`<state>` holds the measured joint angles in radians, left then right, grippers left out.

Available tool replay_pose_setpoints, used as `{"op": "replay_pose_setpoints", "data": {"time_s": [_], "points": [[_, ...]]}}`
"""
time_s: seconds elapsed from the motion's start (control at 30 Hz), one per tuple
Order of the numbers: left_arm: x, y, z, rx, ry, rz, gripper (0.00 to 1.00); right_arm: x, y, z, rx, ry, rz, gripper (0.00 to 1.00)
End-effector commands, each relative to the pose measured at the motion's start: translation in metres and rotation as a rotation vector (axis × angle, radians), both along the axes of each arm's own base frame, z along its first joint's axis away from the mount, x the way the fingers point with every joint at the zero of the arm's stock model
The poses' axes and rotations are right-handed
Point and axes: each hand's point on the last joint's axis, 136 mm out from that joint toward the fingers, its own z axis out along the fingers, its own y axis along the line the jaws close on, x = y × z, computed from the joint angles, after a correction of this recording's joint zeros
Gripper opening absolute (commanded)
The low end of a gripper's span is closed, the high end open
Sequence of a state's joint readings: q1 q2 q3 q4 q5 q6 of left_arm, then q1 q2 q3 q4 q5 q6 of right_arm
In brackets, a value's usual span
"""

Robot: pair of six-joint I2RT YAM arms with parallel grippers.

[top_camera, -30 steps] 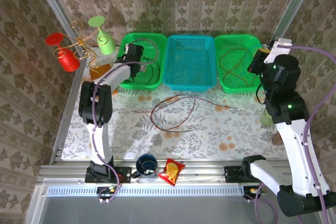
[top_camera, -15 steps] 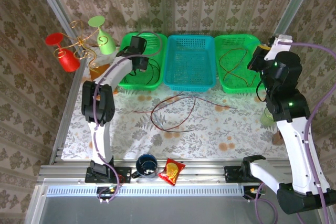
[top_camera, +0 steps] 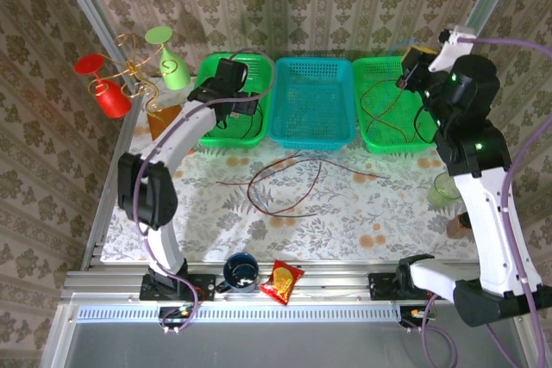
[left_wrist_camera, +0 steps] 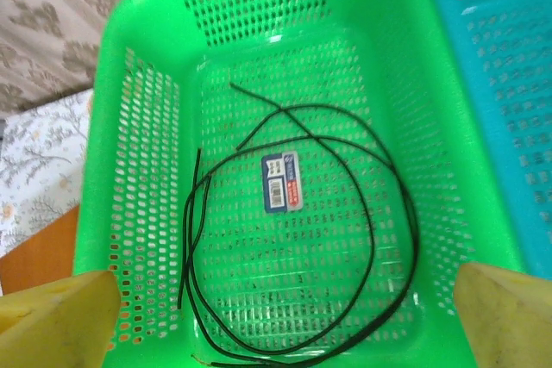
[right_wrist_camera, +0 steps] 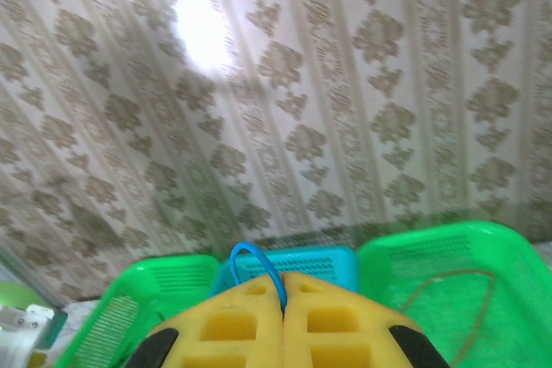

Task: Untangle the cables

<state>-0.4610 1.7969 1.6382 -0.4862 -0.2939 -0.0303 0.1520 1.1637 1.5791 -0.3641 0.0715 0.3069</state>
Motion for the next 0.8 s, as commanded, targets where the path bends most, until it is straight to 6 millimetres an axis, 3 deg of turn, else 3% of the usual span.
{"op": "replay_pose_setpoints", "data": {"time_s": [0.0, 0.17, 0.3, 0.4, 0.53, 0.6, 0.77], "points": [[-0.023, -0.007, 0.026, -0.069, -0.055, -0.028, 1.00, 0.011, 0.026, 0.029, 0.062, -0.071, 0.084, 0.00], [-0.062, -0.009, 0.027, -0.139, -0.049, -0.030, 1.00, 0.052, 0.057, 0.025, 0.068, -0.063, 0.120, 0.00], [-0.092, -0.011, 0.016, -0.175, -0.018, -0.028, 1.00, 0.106, 0.079, -0.012, 0.052, 0.042, 0.091, 0.00], [-0.114, -0.012, 0.007, -0.190, -0.011, -0.025, 1.00, 0.152, 0.085, -0.075, 0.052, 0.221, 0.013, 0.00], [-0.140, -0.011, -0.010, -0.224, 0.003, -0.010, 1.00, 0.202, 0.104, -0.186, -0.039, 0.456, -0.035, 0.00], [-0.150, -0.004, -0.022, -0.228, 0.022, 0.020, 1.00, 0.214, 0.107, -0.242, -0.112, 0.595, -0.062, 0.00], [-0.170, 0.003, -0.041, -0.218, 0.055, 0.038, 1.00, 0.215, 0.120, -0.347, -0.220, 0.883, -0.005, 0.00]]}}
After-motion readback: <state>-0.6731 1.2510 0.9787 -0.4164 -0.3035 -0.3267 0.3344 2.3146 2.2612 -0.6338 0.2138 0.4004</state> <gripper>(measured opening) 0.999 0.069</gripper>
